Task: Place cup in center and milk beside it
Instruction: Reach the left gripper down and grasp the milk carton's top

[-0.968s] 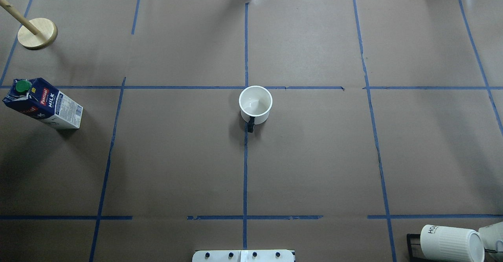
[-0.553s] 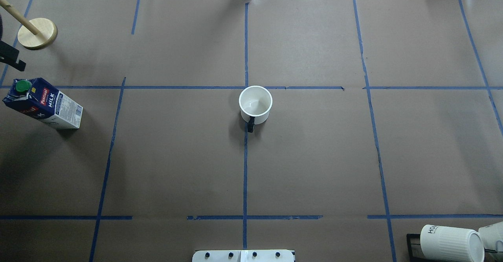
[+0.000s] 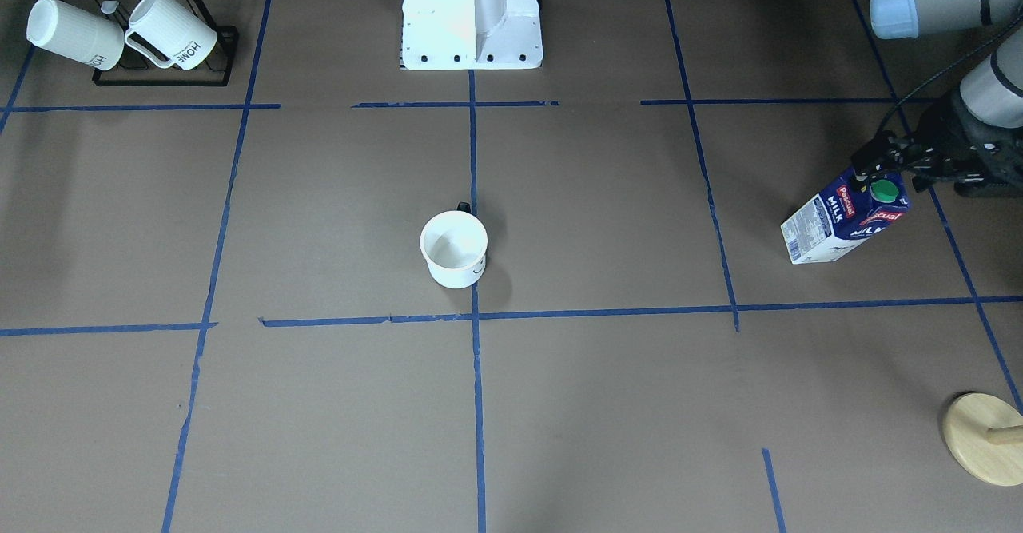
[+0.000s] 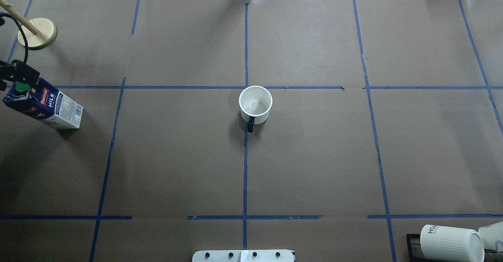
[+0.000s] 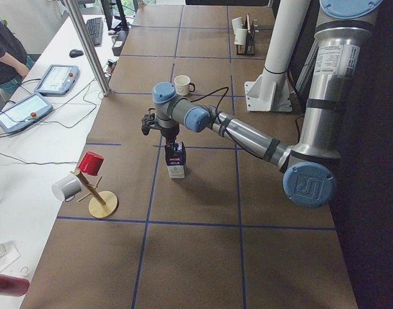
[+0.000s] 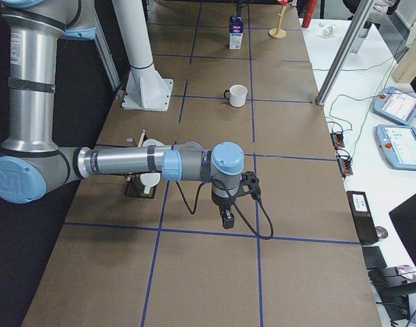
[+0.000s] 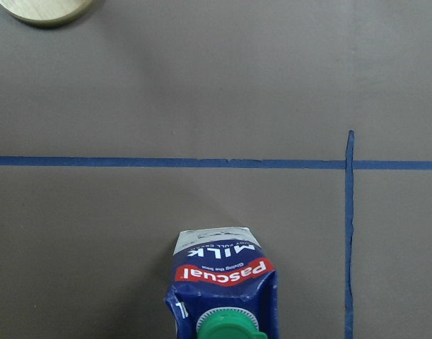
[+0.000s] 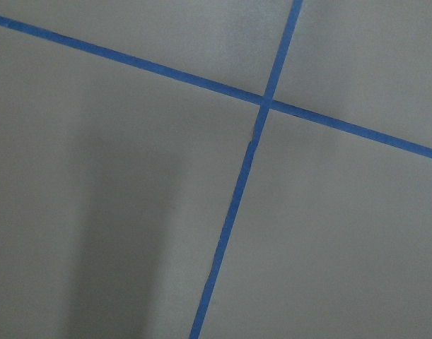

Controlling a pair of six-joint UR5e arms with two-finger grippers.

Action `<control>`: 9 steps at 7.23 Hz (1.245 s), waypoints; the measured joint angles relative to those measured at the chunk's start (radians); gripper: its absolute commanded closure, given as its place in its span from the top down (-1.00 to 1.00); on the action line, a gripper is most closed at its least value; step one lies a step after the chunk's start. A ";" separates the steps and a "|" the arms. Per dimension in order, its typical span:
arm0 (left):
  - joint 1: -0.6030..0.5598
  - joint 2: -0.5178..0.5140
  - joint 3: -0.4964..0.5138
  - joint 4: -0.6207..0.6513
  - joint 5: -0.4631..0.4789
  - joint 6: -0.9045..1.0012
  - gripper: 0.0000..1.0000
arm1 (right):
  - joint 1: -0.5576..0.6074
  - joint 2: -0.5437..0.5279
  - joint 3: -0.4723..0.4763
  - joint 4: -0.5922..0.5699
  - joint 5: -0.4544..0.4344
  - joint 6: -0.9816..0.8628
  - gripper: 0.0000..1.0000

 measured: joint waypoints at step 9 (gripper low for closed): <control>0.040 -0.244 0.041 0.187 0.004 -0.033 -0.50 | 0.000 -0.002 0.003 0.000 0.003 0.009 0.99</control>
